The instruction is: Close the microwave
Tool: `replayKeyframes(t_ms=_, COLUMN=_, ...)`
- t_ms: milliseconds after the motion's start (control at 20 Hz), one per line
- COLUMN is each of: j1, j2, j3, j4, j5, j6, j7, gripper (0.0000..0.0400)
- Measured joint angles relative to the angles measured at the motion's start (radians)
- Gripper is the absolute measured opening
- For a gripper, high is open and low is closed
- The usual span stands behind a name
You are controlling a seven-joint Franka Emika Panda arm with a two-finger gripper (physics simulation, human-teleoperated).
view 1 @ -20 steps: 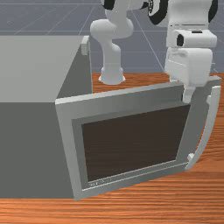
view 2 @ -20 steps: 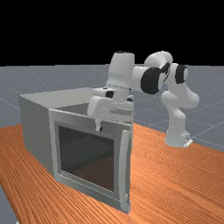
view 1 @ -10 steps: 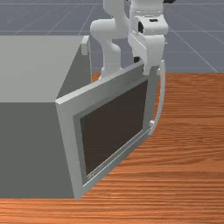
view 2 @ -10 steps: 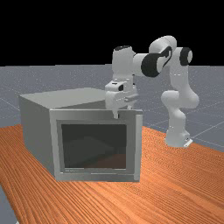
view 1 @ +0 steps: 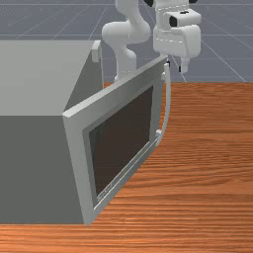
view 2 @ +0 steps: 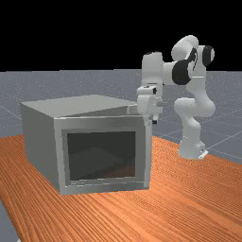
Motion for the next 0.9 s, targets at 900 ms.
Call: replayKeyframes(t_ms=900, j1=-0.126, j2=0.468, j3=-0.073, j4=0.544, j5=-0.206, j6=-0.153, j7=-0.269, gripper=0.0400)
